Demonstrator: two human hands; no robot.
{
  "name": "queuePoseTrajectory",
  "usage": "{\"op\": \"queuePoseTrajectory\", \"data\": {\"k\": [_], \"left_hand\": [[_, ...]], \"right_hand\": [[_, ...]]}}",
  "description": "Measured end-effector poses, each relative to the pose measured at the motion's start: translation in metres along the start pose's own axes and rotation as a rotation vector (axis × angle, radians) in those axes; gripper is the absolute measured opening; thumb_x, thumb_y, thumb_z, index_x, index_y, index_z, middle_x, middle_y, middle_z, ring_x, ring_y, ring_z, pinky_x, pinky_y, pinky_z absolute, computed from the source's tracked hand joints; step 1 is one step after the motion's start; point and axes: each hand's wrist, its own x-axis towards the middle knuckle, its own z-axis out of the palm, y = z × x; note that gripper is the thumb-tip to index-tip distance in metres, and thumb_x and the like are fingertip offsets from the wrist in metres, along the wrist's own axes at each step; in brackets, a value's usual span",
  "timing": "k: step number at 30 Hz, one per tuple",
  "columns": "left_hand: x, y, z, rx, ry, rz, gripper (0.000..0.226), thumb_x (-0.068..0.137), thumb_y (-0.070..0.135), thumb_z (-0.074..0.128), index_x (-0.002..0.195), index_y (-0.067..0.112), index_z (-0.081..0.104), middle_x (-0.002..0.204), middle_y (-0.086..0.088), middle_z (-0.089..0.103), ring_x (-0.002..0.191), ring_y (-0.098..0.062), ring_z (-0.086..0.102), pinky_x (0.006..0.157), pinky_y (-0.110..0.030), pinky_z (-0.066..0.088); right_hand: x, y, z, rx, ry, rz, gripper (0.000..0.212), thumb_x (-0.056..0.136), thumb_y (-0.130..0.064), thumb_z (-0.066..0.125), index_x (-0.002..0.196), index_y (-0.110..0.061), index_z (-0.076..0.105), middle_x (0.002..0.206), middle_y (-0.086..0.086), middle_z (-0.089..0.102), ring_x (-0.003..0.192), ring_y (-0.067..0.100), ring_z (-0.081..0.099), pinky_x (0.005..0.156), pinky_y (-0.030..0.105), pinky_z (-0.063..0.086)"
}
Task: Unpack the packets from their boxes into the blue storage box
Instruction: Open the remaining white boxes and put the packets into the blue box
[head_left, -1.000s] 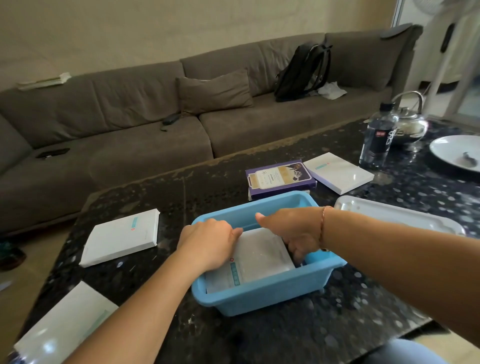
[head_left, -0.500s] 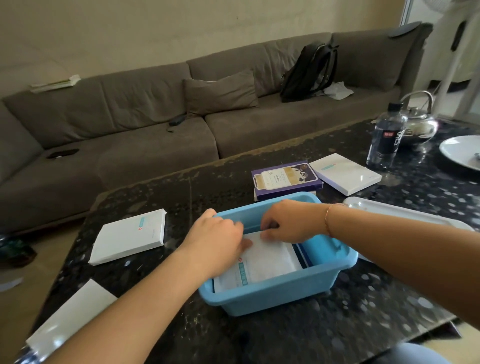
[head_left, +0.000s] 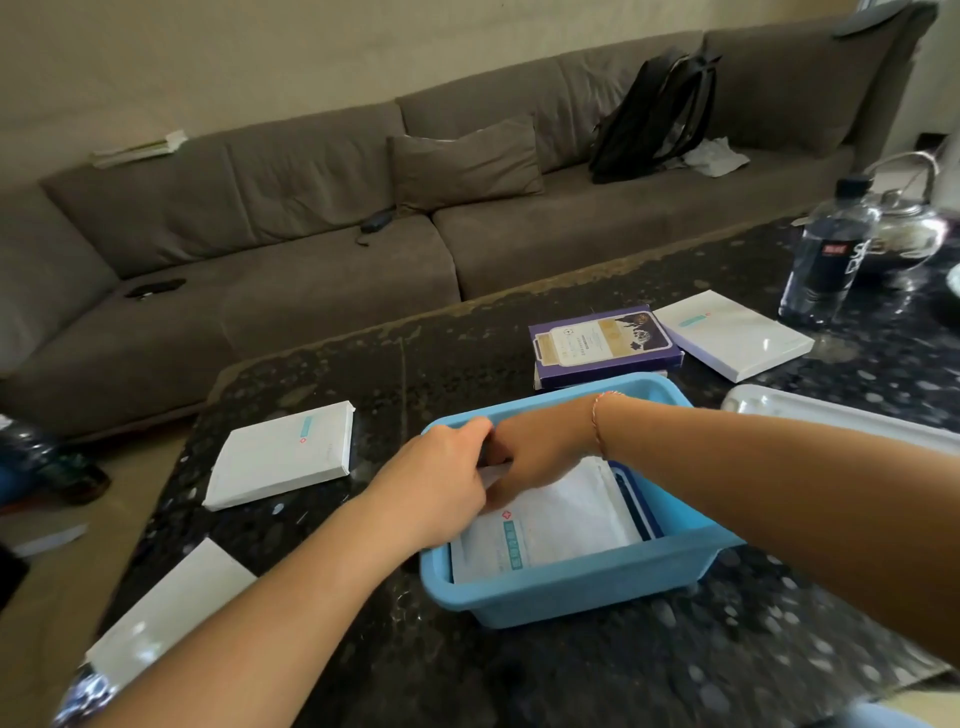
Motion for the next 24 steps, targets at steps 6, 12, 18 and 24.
{"op": "queuePoseTrajectory", "data": {"k": [6,12,18,24], "left_hand": [[0.002,0.001,0.006,0.036,0.089,0.013,0.007,0.094,0.026,0.053,0.093,0.03,0.047,0.085,0.007,0.056,0.072,-0.011,0.057,0.059,-0.029,0.048],[0.002,-0.001,0.011,-0.001,0.134,-0.002,0.01,0.094,0.028,0.047,0.1,0.03,0.054,0.092,0.004,0.063,0.08,-0.019,0.063,0.07,-0.038,0.055],[0.004,0.006,0.005,0.388,-0.041,0.115,0.04,0.098,0.058,0.026,0.107,0.029,0.053,0.096,0.007,0.065,0.098,-0.017,0.06,0.112,-0.057,0.019],[0.01,0.007,0.009,0.411,-0.134,0.117,0.053,0.09,0.076,0.021,0.088,0.032,0.05,0.085,0.01,0.063,0.084,-0.013,0.054,0.104,-0.048,0.022]], "right_hand": [[0.003,-0.002,0.0,0.057,0.018,-0.007,0.035,0.094,-0.032,0.061,0.127,-0.021,0.057,0.116,-0.002,0.065,0.099,0.011,0.058,0.084,0.02,0.044],[0.002,-0.001,0.005,0.019,0.049,0.028,0.027,0.094,-0.038,0.058,0.117,-0.023,0.06,0.109,-0.004,0.066,0.096,0.012,0.061,0.088,0.025,0.045],[-0.039,0.032,0.003,-0.198,0.088,0.202,0.044,0.091,-0.066,0.044,0.094,-0.026,0.061,0.092,-0.005,0.064,0.084,0.015,0.059,0.071,0.027,0.042],[-0.048,0.045,0.015,-0.015,0.183,0.244,0.035,0.098,-0.052,0.041,0.106,-0.028,0.065,0.103,-0.01,0.064,0.097,0.012,0.06,0.092,0.031,0.047]]}}
